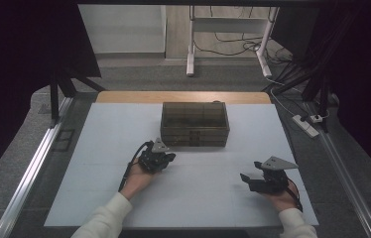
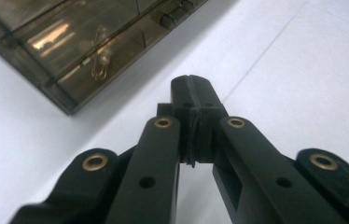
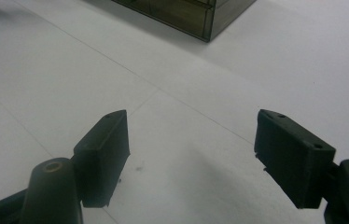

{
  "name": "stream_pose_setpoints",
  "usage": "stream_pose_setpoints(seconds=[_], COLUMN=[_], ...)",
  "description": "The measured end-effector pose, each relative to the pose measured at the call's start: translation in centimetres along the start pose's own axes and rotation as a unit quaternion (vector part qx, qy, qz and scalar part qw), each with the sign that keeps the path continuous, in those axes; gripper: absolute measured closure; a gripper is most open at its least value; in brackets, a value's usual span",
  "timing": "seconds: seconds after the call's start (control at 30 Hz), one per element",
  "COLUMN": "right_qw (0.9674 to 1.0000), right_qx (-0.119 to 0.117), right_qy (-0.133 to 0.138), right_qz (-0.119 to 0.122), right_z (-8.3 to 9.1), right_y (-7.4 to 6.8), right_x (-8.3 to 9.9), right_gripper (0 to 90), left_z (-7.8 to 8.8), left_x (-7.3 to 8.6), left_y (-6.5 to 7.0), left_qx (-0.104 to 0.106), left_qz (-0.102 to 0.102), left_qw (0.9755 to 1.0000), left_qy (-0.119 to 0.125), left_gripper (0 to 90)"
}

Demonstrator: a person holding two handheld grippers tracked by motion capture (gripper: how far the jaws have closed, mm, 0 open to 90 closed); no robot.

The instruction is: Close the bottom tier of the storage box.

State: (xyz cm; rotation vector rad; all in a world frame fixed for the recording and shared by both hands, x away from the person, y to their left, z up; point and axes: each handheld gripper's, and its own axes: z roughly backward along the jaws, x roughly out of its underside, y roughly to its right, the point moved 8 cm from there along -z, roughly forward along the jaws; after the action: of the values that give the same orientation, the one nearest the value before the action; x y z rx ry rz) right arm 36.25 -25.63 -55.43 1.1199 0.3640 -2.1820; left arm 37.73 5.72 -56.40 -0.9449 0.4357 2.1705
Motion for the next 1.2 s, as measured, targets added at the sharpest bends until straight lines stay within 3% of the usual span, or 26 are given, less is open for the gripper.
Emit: stream_pose_setpoints(seconds=[0.13, 0.3, 0.4, 0.5, 0.8, 0.87, 1.2], right_qw=[1.0000, 1.0000, 1.0000, 1.0000, 0.9997, 0.9997, 0.9996], right_qx=[-0.001, -0.003, -0.006, -0.009, -0.022, -0.023, -0.025], right_qy=[0.001, 0.000, -0.001, 0.001, 0.000, -0.001, -0.004], right_qz=[0.000, -0.001, 0.001, 0.003, 0.010, 0.011, 0.015], right_z=[0.0, 0.1, 0.0, 0.0, -0.3, -0.3, -0.3], right_y=[0.0, 0.1, 0.0, -0.1, -0.4, -0.5, -0.6], right_x=[0.0, 0.1, 0.1, 0.0, 0.1, 0.1, 0.1], right_gripper=[26.3, 26.3, 26.3, 26.4, 26.5, 26.5, 26.5], left_z=[0.8, 2.2, 3.0, 3.8, 6.5, 7.1, 9.1], left_x=[0.7, 1.2, 2.0, 3.0, 6.2, 6.7, 9.4], left_y=[0.2, 0.4, 0.6, 0.7, 0.3, 0.1, -1.7], left_qx=[0.001, -0.007, -0.001, -0.004, -0.011, -0.013, -0.048], left_qz=[0.007, 0.018, 0.019, 0.020, 0.037, 0.049, 0.057], left_qw=[0.9999, 0.9996, 0.9997, 0.9998, 0.9992, 0.9986, 0.9972], left_qy=[0.010, 0.020, 0.014, 0.005, 0.004, 0.011, 0.005], left_gripper=[86.7, 54.7, 42.6, 36.1, 28.6, 27.1, 25.0])
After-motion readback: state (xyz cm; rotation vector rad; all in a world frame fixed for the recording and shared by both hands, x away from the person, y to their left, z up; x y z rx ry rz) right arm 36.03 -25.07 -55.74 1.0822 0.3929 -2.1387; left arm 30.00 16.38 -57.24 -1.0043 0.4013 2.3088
